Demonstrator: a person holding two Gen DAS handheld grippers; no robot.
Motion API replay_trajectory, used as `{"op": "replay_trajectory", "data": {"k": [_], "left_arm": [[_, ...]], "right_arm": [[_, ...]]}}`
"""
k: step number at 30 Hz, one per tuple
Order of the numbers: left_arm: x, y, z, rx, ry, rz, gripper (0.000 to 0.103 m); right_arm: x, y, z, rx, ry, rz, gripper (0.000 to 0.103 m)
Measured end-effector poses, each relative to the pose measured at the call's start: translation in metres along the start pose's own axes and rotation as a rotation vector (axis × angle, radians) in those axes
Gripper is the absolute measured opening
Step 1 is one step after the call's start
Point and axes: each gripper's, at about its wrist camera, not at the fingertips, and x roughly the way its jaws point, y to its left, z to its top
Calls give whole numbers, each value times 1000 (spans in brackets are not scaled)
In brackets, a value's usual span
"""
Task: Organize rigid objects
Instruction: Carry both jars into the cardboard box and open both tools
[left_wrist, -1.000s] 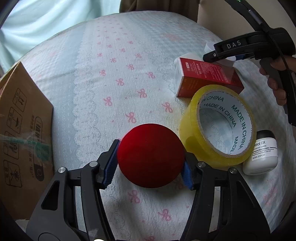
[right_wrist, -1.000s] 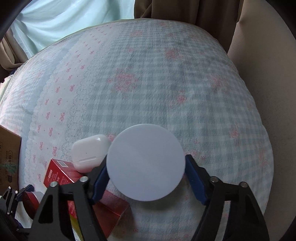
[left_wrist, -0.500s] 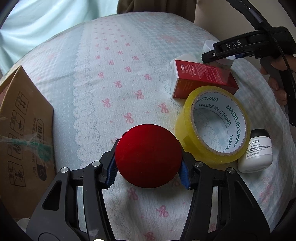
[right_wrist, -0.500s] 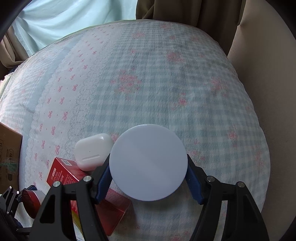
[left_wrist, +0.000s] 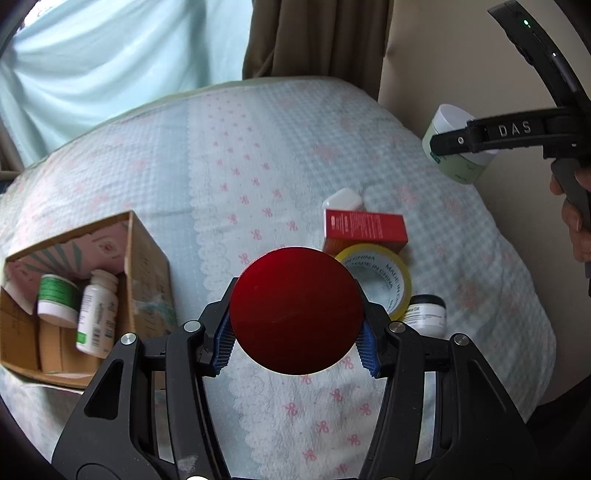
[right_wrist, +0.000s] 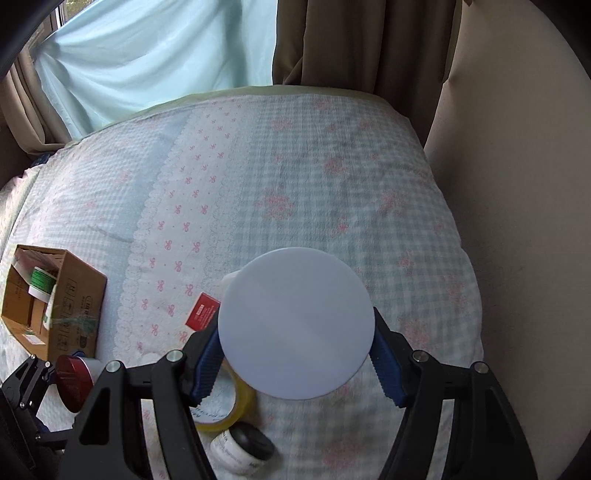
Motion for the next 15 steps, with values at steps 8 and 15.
{"op": "replay_trajectory", "data": {"k": [8,15], "left_arm": [[-121,27,46,-72,-64,33,51],[-205,83,66,-157,-83,79,51]], "right_arm": [[-124,29,-1,13,-69,6,66],[-193,80,-12,-13,-101,66,66]]}}
